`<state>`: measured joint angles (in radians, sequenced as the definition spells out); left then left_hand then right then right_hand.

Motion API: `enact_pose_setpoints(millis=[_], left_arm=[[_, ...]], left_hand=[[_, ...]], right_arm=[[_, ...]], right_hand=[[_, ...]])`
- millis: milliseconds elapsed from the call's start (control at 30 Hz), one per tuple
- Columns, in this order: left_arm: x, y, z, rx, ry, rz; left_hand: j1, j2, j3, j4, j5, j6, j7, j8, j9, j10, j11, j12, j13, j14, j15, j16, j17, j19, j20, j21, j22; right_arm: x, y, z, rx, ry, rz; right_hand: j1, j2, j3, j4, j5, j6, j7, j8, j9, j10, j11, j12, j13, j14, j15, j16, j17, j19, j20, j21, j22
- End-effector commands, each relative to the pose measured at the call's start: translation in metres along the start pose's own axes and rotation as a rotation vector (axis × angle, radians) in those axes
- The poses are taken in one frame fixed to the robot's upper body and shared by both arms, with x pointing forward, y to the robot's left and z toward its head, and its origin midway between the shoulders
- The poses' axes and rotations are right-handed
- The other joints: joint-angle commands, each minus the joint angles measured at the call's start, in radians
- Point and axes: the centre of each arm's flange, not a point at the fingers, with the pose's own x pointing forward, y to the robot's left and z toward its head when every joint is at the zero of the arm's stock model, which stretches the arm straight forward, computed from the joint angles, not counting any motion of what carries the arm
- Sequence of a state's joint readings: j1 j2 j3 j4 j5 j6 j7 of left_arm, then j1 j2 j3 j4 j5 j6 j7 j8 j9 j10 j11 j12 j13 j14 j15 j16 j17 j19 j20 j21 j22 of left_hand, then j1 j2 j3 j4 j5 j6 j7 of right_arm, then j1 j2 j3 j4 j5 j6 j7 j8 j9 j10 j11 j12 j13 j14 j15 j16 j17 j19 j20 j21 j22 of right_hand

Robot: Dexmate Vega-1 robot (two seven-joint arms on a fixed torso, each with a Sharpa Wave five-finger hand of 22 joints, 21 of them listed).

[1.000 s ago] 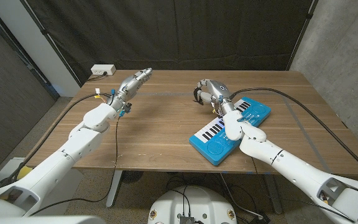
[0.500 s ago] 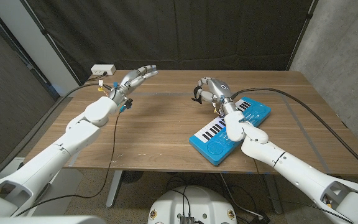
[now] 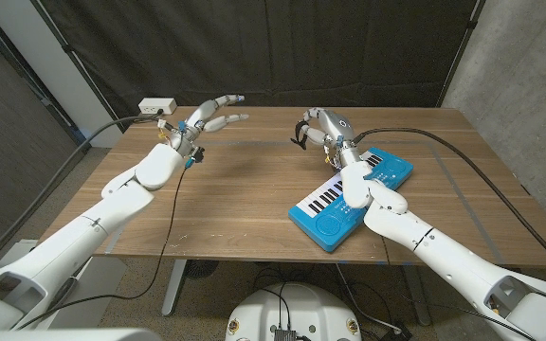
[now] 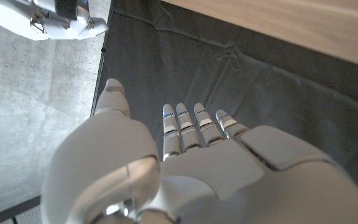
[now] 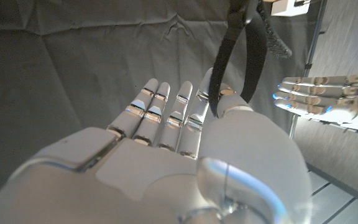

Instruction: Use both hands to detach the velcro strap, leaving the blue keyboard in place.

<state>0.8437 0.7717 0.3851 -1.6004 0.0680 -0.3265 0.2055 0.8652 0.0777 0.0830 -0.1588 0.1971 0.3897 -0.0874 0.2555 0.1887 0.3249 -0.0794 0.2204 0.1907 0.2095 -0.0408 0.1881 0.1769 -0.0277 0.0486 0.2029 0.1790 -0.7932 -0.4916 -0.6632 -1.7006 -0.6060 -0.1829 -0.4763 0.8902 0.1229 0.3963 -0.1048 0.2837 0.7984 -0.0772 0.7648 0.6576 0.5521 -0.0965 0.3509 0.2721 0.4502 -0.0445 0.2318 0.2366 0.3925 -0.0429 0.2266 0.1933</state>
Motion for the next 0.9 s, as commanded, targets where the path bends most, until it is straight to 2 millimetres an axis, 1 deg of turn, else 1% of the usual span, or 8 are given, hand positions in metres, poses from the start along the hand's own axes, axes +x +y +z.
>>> enact_pose_setpoints(millis=[33,133,233,333,467,567,733,900], left_arm=[[-0.008,-0.014,0.026,0.324,-0.143,0.129],[-0.01,-0.019,0.031,0.391,-0.168,0.17],[-0.01,-0.023,0.033,0.434,-0.192,0.208],[-0.01,-0.025,0.035,0.468,-0.214,0.232],[-0.008,-0.028,0.037,0.521,-0.242,0.254],[-0.007,-0.03,0.039,0.564,-0.264,0.272],[-0.004,-0.03,0.041,0.561,-0.296,0.294],[-0.001,-0.024,0.044,0.552,-0.325,0.296]], left_hand=[[0.034,-0.015,0.002,-0.009,0.003,0.025,-0.024,0.006,0.005,0.019,-0.017,0.001,0.005,0.013,-0.043,0.004,0.0,0.005,0.004,0.003,0.005],[0.059,-0.023,0.004,-0.005,0.006,0.056,-0.049,0.009,0.005,0.057,-0.03,0.012,0.006,0.049,-0.057,0.014,0.0,0.034,-0.01,0.014,0.006],[0.074,-0.024,0.005,0.002,0.007,0.077,-0.044,0.009,0.006,0.106,-0.055,0.023,0.006,0.086,-0.064,0.022,0.001,0.053,-0.022,0.018,0.006],[0.091,-0.022,0.009,0.007,0.007,0.116,-0.053,0.014,0.006,0.148,-0.115,0.027,0.005,0.108,-0.071,0.022,0.001,0.066,-0.023,0.02,0.006],[0.097,-0.022,0.009,0.009,0.006,0.131,-0.065,0.016,0.006,0.16,-0.121,0.025,0.005,0.12,-0.072,0.023,0.001,0.072,-0.017,0.02,0.006],[0.103,-0.022,0.008,0.016,0.006,0.122,-0.064,0.002,0.006,0.103,-0.079,-0.005,0.006,0.085,-0.069,0.005,0.003,0.059,0.0,0.013,0.007],[0.106,-0.021,0.006,0.022,0.007,0.114,-0.093,-0.011,0.007,0.069,-0.071,-0.017,0.009,0.055,-0.062,-0.003,0.005,0.047,0.019,0.008,0.008],[0.097,-0.027,-0.003,0.031,0.006,0.131,-0.11,-0.013,0.006,0.072,-0.065,-0.015,0.01,0.06,-0.069,0.001,0.006,0.043,0.0,0.007,0.009]], right_arm=[[0.018,-0.02,0.014,0.078,0.109,-0.053],[0.021,-0.023,0.019,0.081,0.12,-0.055],[0.024,-0.026,0.021,0.112,0.13,-0.057],[0.025,-0.028,0.022,0.132,0.143,-0.069],[0.028,-0.03,0.024,0.148,0.152,-0.076],[0.03,-0.032,0.026,0.188,0.162,-0.072],[0.031,-0.034,0.024,0.295,0.198,-0.068],[0.031,-0.035,0.021,0.324,0.222,-0.051]], right_hand=[[-0.017,-0.006,0.007,-0.005,-0.001,-0.011,-0.01,-0.002,0.005,0.029,0.011,0.003,-0.002,0.008,-0.064,-0.009,-0.01,-0.002,-0.016,0.005,0.004],[-0.031,-0.011,0.011,-0.008,0.0,-0.033,-0.02,-0.009,0.007,0.098,0.0,0.018,-0.016,0.056,-0.06,-0.007,-0.029,0.021,-0.023,0.015,0.006],[-0.039,-0.011,0.016,-0.01,0.003,-0.037,-0.024,-0.013,0.003,0.147,-0.011,0.026,-0.029,0.092,-0.063,-0.006,-0.042,0.046,-0.029,0.026,0.008],[-0.04,-0.01,0.019,-0.011,0.004,-0.037,-0.021,-0.013,0.002,0.154,-0.011,0.024,-0.033,0.105,-0.067,-0.005,-0.045,0.057,-0.028,0.03,0.009],[-0.041,-0.01,0.022,-0.013,0.006,-0.036,-0.018,-0.013,0.001,0.143,-0.005,0.016,-0.037,0.11,-0.063,-0.008,-0.047,0.059,-0.026,0.031,0.009],[-0.042,-0.01,0.023,-0.014,0.007,-0.035,-0.017,-0.012,0.002,0.142,-0.002,0.014,-0.038,0.112,-0.064,-0.009,-0.048,0.059,-0.025,0.032,0.009],[-0.045,-0.014,0.028,-0.019,0.012,-0.027,-0.007,-0.009,0.002,0.156,0.014,0.011,-0.047,0.139,-0.054,-0.009,-0.053,0.082,-0.021,0.041,0.01],[-0.045,-0.015,0.031,-0.023,0.014,-0.024,-0.001,-0.008,0.003,0.158,0.018,0.008,-0.051,0.145,-0.05,-0.011,-0.055,0.086,-0.02,0.042,0.01]])
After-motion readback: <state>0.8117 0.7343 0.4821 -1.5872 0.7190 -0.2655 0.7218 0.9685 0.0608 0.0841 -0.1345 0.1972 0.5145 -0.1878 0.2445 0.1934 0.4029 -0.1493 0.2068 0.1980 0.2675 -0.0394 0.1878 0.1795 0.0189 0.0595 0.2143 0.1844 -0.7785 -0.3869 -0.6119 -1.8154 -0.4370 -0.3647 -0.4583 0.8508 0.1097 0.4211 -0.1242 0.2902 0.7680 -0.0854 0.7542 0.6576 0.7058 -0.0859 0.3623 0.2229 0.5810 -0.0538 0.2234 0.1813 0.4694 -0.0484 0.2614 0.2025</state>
